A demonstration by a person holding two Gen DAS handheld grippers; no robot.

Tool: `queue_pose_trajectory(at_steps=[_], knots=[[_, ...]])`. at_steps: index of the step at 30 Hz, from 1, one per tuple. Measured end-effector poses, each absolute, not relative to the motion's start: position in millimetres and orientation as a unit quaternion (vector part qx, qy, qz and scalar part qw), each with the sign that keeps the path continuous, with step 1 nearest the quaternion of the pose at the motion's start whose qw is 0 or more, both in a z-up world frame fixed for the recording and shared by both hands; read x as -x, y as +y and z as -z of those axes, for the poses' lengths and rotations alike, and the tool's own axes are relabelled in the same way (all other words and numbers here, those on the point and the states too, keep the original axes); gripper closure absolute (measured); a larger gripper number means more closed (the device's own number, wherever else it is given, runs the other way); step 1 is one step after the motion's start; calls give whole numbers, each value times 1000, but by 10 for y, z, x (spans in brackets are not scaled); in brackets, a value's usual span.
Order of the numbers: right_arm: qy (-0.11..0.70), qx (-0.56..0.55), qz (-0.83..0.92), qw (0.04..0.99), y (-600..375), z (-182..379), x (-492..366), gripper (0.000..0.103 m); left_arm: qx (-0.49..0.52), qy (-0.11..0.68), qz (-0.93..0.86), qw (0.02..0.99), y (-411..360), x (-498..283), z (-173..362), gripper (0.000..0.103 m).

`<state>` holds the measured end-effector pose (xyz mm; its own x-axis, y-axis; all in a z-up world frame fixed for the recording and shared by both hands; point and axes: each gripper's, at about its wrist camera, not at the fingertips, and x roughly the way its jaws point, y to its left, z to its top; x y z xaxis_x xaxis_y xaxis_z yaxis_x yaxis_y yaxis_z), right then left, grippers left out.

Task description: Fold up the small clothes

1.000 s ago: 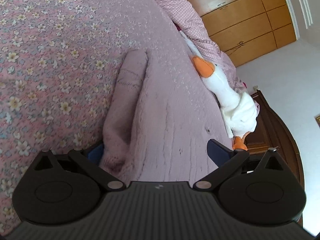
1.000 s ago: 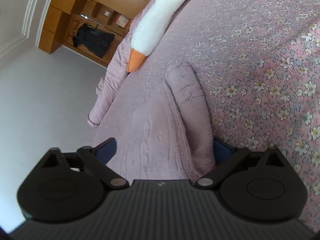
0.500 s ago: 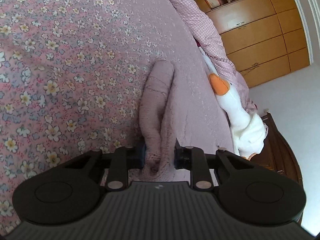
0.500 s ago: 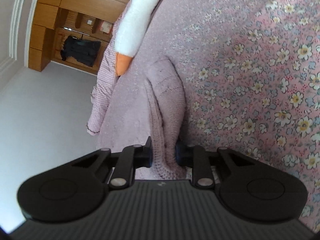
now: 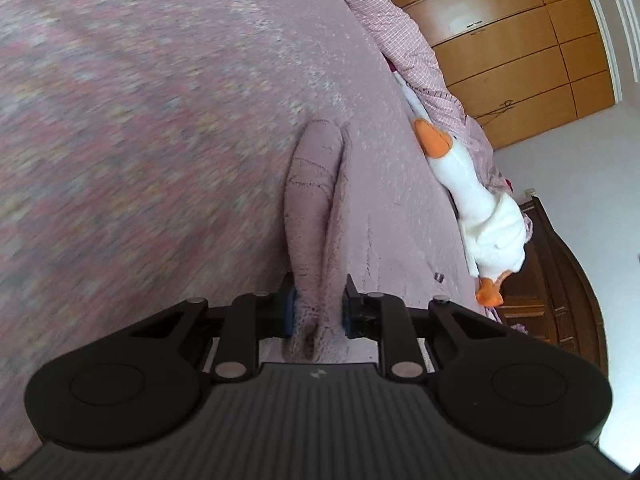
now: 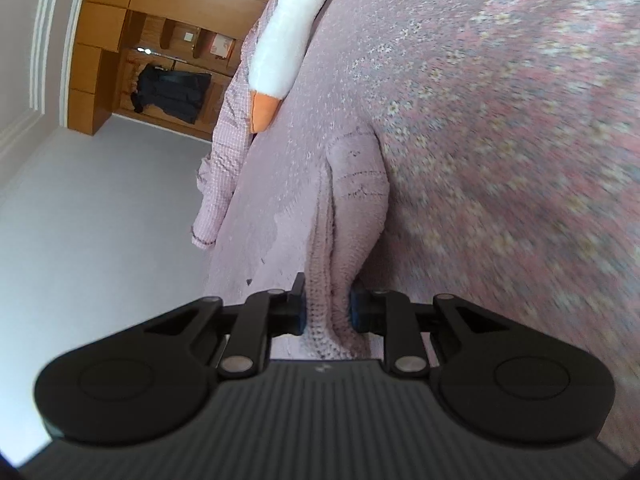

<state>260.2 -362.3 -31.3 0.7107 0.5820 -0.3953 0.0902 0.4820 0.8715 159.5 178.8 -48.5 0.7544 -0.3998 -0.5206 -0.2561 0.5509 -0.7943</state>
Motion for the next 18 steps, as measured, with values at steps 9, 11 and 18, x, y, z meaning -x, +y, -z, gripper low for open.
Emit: queue_pose_trajectory(at_steps=[9, 11, 18], knots=[[356, -493, -158, 778, -3726, 364, -1862, 81, 434, 369, 70, 819, 1738, -811, 278, 85], [353, -507, -158, 770, -3747, 401, -1696, 81, 430, 372, 74, 819, 1705, -685, 251, 85], [351, -498, -174, 773, -3805, 350, -1290, 81, 432, 368, 79, 819, 1625, -349, 138, 85]])
